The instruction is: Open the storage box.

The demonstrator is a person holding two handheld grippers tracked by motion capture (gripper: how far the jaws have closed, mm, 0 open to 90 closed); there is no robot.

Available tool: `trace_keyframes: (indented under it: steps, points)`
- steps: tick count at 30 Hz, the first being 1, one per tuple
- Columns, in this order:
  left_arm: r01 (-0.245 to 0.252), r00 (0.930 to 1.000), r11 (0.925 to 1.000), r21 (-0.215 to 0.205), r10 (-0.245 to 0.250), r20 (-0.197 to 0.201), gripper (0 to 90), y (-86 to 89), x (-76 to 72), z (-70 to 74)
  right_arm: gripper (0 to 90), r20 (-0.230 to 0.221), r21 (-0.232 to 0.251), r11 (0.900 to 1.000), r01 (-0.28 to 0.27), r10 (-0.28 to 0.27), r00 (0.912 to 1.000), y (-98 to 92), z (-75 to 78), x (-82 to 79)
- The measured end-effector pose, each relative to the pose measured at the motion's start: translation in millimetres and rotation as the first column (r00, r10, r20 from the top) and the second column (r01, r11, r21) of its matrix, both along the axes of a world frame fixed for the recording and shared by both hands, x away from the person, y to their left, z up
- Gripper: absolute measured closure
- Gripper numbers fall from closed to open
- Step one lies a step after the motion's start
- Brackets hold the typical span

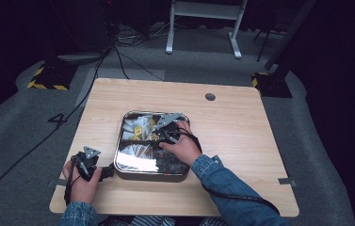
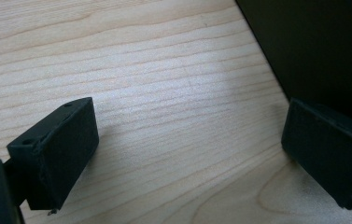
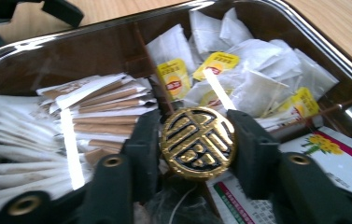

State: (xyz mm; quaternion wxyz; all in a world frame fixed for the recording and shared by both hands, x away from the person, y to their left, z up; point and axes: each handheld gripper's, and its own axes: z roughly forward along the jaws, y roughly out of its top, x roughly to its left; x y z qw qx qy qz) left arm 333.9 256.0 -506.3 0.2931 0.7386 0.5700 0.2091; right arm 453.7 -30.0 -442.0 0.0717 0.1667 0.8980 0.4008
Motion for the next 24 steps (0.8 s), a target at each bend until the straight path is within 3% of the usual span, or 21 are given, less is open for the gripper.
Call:
trace_keyframes:
  steps: [24]
  points:
    - [0.000,1.0000,1.0000,-0.001,0.000,-0.001,4.2,-0.1,-0.1,0.0,58.7,0.001,0.021,0.998,0.063,-0.063,0.9980,1.1,-1.8,-5.2]
